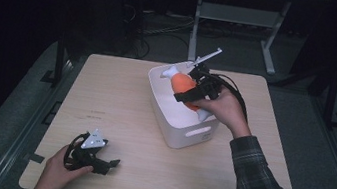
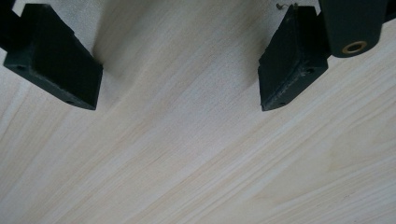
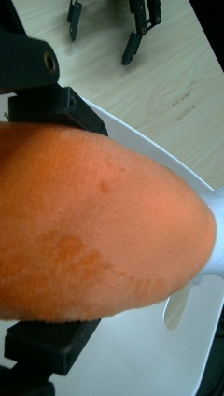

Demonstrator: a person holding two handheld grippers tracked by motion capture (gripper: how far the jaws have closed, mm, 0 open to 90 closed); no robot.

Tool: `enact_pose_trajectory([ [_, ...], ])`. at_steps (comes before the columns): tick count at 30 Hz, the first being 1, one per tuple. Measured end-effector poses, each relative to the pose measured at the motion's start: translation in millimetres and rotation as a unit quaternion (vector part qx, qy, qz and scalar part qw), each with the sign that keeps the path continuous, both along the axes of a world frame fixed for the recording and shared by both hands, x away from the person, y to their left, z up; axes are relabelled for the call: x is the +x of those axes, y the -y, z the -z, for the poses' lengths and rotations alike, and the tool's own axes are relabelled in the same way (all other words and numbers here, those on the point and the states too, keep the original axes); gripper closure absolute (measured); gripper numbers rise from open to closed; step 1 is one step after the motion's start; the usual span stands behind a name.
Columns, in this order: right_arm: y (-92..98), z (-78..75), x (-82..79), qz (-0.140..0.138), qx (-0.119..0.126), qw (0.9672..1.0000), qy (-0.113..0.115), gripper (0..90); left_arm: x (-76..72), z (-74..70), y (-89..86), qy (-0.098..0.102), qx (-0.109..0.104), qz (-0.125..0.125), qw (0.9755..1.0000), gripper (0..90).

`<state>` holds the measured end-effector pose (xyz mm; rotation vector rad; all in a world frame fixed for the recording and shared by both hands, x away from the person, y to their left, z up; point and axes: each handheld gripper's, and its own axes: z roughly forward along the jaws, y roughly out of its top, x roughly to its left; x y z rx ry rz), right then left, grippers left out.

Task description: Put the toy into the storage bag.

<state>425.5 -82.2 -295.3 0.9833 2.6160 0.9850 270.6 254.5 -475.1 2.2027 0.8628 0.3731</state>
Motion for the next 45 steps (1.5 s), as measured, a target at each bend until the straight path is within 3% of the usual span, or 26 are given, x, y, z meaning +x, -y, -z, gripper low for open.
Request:
enact_pose_trajectory([
  [10, -21.5, 17.3, 11.5, 0.003, -0.02, 0.9997, -0.012, 19.9, 0.0, 0.0, 0.0, 0.0, 0.0, 0.0, 1.0, 12.9],
  [20, -33.2, 30.2, 12.2, 0.009, -0.025, 0.9994, -0.023, 19.7, 0.0, 0.0, 0.0, 0.0, 0.0, 0.0, 1.0, 12.9],
  [45, -39.6, 40.3, 7.7, -0.005, -0.025, 0.9991, -0.034, 13.9, 0.0, 0.0, 0.0, 0.0, 0.0, 0.0, 1.0, 12.9],
])
